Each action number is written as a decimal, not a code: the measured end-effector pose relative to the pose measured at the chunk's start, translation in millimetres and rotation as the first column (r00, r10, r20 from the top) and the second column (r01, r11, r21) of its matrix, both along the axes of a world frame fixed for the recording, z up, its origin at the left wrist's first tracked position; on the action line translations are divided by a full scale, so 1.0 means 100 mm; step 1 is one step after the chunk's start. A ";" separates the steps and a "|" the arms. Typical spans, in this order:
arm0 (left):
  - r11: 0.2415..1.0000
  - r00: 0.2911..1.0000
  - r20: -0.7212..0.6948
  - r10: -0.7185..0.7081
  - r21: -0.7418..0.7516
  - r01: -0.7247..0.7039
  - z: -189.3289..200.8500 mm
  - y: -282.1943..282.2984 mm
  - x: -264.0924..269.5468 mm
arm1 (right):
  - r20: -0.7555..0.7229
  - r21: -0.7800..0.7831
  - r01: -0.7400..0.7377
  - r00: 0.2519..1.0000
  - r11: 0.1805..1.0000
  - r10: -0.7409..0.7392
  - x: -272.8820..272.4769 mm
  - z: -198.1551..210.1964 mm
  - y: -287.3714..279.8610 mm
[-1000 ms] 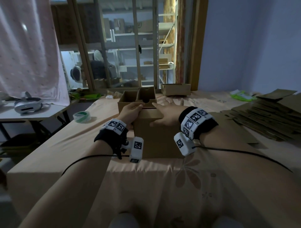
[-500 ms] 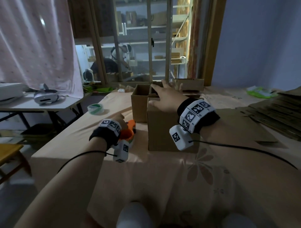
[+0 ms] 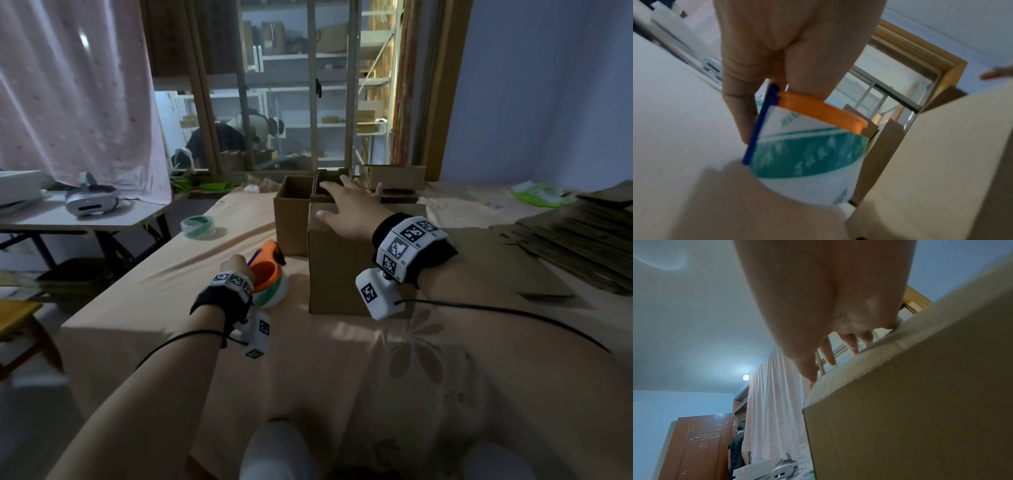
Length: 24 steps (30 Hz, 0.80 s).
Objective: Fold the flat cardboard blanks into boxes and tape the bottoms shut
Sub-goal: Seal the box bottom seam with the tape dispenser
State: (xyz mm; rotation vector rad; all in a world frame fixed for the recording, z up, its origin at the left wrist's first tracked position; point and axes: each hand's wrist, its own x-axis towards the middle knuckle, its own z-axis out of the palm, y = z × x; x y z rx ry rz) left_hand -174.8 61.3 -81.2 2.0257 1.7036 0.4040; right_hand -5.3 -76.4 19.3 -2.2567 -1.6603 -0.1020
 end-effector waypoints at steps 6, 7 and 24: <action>0.994 0.977 0.201 -0.075 -0.064 0.089 0.04 -0.34 -0.14 | -0.021 0.197 -0.051 0.998 0.979 0.056 -0.12 0.06 -0.10; 0.991 0.961 0.264 -0.081 -0.083 0.107 0.02 -0.40 -0.15 | -0.031 0.245 -0.082 0.995 0.966 0.092 -0.17 0.07 -0.12; 0.772 0.685 0.616 -0.388 -0.189 0.607 0.00 -0.98 -0.26 | -0.085 0.069 -0.229 0.968 0.971 0.234 -0.42 0.14 -0.64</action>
